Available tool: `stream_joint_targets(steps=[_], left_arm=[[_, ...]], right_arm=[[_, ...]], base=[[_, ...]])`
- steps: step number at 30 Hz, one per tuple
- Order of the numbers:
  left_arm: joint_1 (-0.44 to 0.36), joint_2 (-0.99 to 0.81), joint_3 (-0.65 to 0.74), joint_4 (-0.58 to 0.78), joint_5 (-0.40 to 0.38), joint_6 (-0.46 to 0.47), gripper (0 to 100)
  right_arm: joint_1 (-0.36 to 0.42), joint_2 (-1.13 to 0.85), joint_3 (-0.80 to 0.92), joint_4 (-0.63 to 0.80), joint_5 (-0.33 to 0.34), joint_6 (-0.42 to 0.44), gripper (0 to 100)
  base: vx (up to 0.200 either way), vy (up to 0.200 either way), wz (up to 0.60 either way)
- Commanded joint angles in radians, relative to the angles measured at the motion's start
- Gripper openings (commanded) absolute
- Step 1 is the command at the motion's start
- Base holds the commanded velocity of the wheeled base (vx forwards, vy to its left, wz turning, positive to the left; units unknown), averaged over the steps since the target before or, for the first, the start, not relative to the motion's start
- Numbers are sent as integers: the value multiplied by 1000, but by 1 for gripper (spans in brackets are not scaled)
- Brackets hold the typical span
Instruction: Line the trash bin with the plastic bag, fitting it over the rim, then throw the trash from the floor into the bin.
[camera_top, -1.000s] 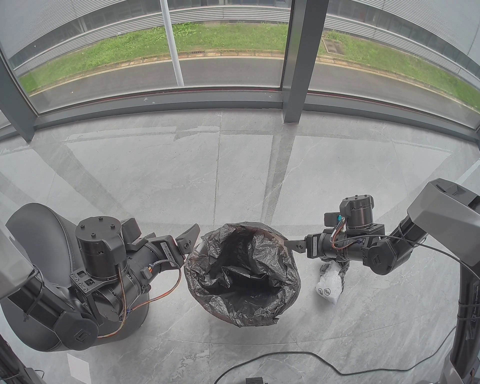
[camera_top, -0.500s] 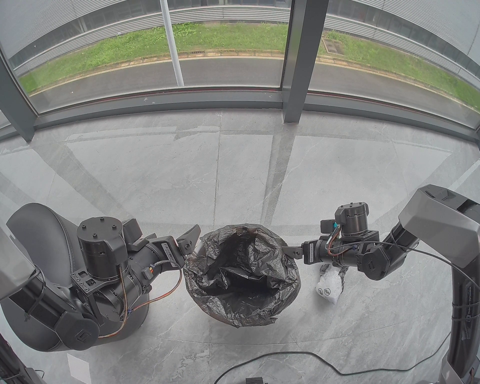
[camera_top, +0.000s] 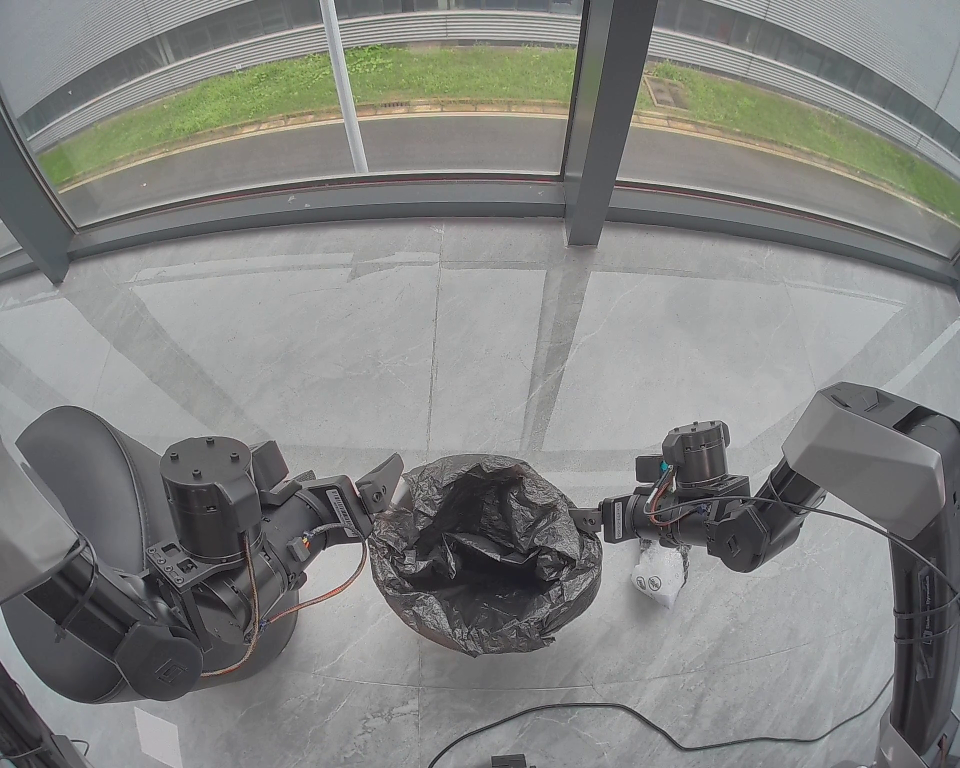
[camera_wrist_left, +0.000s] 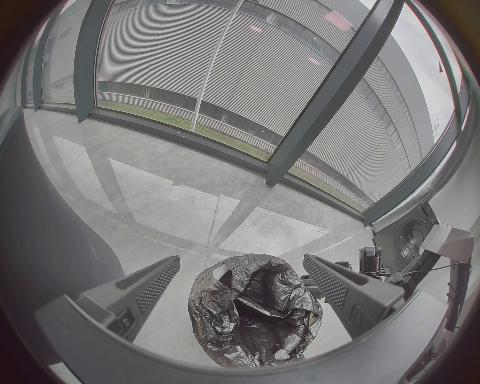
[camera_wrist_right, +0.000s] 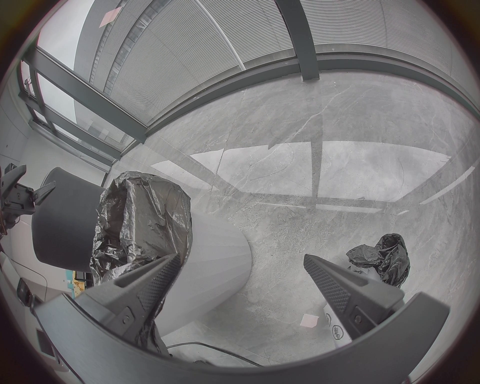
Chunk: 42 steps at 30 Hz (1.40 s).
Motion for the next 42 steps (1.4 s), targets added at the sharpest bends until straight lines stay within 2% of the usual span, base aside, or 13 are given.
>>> stream_joint_targets(steps=[1,10,15,22,29,37,42], left_arm=[[0,4,0,-1,0,0,100],[0,3,0,-1,2,0,100],[0,4,0,-1,0,0,100],[0,3,0,-1,0,-2,100],[0,-2,0,-1,2,0,100],[-1,-2,0,-1,0,-3,100],[-1,-1,0,-1,0,-3,100]], right_arm=[[-1,8,4,0,0,0,100],[-2,42,-1,0,-1,-12,100],[-2,54,2,-2,-26,-12,100],[-2,-27,22,-2,-26,-3,100],[32,-165,237,-17,-29,-9,100],[41,-205,445,-235,-76,-6,100],[41,-219,468,-256,-76,-8,100]], base=[[0,0,0],[0,0,0],[0,0,0],[0,0,0],[0,0,0],[0,0,0],[0,0,0]])
